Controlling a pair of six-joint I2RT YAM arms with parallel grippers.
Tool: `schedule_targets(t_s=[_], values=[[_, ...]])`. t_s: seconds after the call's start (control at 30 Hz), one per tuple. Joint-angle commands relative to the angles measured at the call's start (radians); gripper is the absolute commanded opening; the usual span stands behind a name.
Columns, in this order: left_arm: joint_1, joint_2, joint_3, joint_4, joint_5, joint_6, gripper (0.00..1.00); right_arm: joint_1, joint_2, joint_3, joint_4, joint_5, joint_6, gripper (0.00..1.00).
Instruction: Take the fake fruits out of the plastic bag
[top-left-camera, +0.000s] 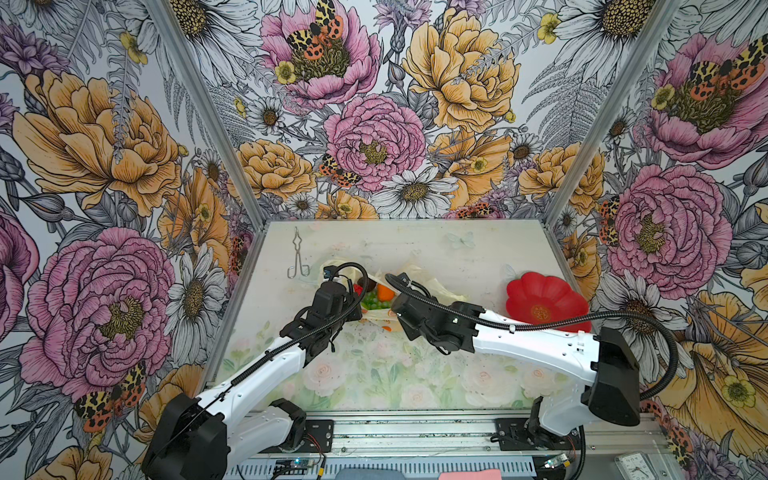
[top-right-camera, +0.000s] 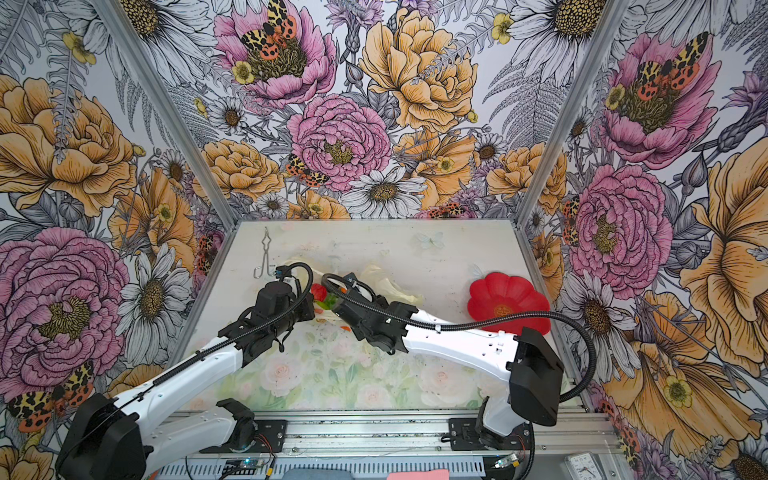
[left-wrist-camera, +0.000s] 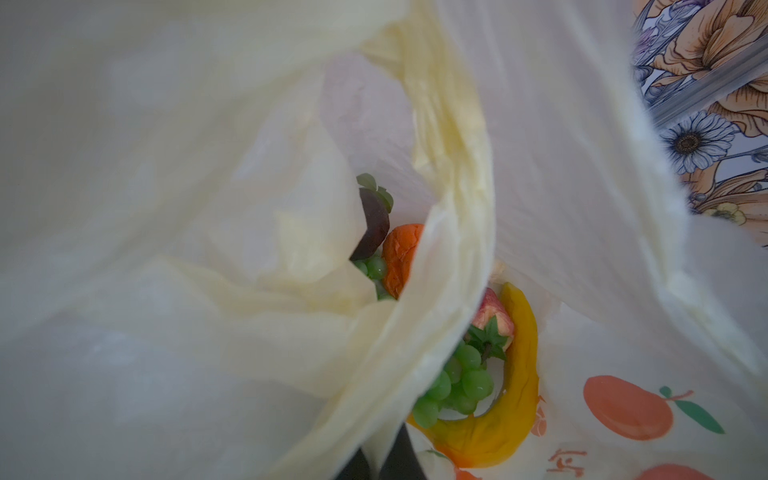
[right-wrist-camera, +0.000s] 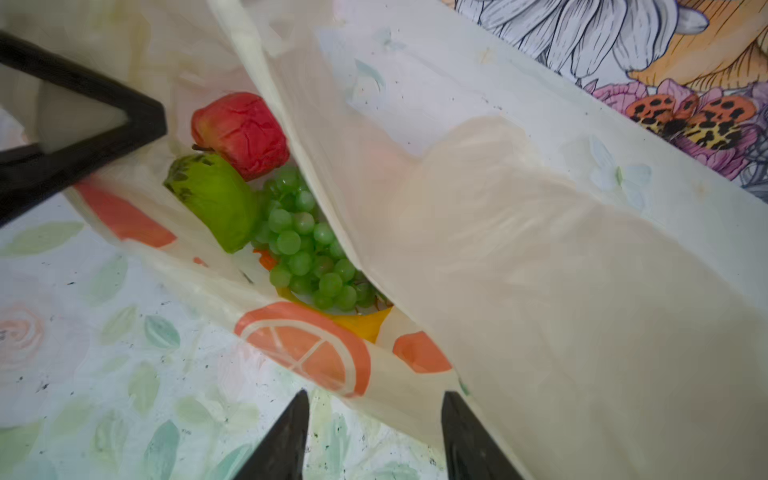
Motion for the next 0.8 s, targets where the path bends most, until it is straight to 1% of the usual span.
schedule_targets(t_s=[0.0,0.07,0.13,0.2,0.3,0.43,0.5,0.67,0.77], values=[[0.005,-0.032,-0.013,0.018,0.033,0.005,0.0,-0.092,0.062,0.104,0.038,-0.043,-0.008,0.51],[0.005,-0.039,-0.029,0.031,0.041,0.005,0.0,-0.146,0.117,0.157,0.038,-0.05,-0.013,0.5],[0.005,-0.044,-0.041,0.036,0.044,0.005,0.0,-0.196,0.166,0.215,0.037,-0.053,-0.022,0.52],[0.005,-0.05,-0.054,0.043,0.049,0.009,0.0,-0.249,0.217,0.28,0.028,-0.056,-0.031,0.56],[0.006,-0.063,-0.073,0.049,0.056,0.018,0.0,-0.333,0.276,0.338,0.019,-0.051,-0.022,0.66],[0.005,-0.08,-0.109,0.071,0.071,0.032,0.0,-0.42,0.371,0.404,-0.004,-0.083,-0.021,0.72],[0.004,-0.086,-0.129,0.082,0.076,0.035,0.0,-0.44,0.4,0.416,-0.006,-0.108,-0.026,0.75],[0.005,-0.092,-0.165,0.116,0.099,0.039,0.0,-0.45,0.451,0.421,-0.003,-0.253,-0.002,0.78],[0.002,-0.085,-0.165,0.118,0.104,0.043,0.0,-0.45,0.476,0.415,-0.003,-0.273,0.013,0.78]])
